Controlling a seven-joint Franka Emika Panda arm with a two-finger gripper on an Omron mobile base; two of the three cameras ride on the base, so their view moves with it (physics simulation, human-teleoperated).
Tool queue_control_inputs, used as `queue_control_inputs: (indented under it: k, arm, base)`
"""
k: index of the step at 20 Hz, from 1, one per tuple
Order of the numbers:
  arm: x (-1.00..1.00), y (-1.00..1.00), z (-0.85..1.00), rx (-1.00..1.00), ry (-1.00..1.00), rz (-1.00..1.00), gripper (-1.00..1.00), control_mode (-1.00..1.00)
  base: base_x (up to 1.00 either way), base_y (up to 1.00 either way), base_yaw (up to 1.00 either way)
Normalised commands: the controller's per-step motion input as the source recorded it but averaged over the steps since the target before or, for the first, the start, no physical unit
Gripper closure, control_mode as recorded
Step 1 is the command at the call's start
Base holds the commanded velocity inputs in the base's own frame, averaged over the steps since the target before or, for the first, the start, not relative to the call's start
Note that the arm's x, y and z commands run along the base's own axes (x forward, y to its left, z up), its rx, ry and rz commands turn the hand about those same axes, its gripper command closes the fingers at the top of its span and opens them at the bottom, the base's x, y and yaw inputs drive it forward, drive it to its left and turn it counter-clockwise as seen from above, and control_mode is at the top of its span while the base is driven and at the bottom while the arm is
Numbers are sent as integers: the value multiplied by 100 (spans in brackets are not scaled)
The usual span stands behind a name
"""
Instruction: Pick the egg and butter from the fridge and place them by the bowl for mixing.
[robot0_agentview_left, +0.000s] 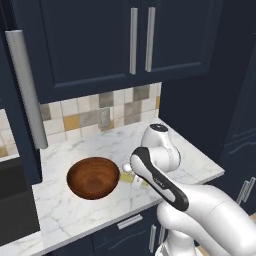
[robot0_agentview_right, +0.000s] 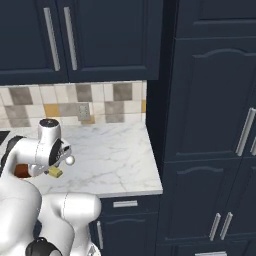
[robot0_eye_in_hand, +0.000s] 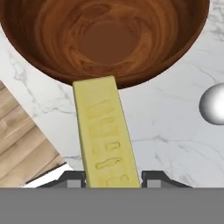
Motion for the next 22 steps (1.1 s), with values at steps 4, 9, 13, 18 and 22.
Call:
queue_control_inputs:
  k: [4,9,13,18,22]
  arm:
    - [13,0,-37,0,4,1,100,-100]
    - [27,-12,-21,0,6,1,100,-100]
    - [1,-29,7,8,0,3,100,-100]
    - [-4,-3,14,3,0,3,100,-100]
    - [18,0,-28,-2,0,0,100,-100]
  base:
    - [0,0,0]
    - [0,0,0]
    - [0,0,0]
    - [0,0,0]
    - [0,0,0]
